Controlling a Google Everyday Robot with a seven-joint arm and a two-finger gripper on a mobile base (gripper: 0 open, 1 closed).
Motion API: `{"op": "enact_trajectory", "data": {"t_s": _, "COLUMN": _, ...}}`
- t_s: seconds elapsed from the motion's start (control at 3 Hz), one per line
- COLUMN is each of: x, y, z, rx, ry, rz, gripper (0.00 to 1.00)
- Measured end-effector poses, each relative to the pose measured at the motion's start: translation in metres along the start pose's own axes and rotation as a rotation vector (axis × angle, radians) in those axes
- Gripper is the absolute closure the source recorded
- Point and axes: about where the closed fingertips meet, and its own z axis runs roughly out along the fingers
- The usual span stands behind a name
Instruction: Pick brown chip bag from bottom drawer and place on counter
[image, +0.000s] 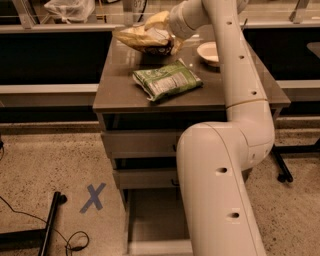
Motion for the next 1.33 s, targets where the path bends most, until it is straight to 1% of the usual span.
{"op": "enact_trajectory", "data": {"t_s": 0.33, "x": -0.029, "y": -0.016, "z": 0.0, "rx": 0.018, "ry": -0.105, "rz": 0.019, "gripper": 0.0}}
{"op": "enact_trajectory", "data": {"t_s": 0.67, "x": -0.028, "y": -0.07, "z": -0.07, "rx": 0.152, "ry": -0.094, "rz": -0.009, "gripper": 0.0}}
{"op": "enact_trajectory", "data": {"t_s": 1.0, "x": -0.023, "y": -0.1, "z": -0.129, "rx": 0.229, "ry": -0.05, "rz": -0.041, "gripper": 0.0}}
{"op": "enact_trajectory", "data": {"t_s": 1.33, "x": -0.023, "y": -0.106, "z": -0.136, "rx": 0.239, "ry": -0.043, "rz": -0.046, "gripper": 0.0}}
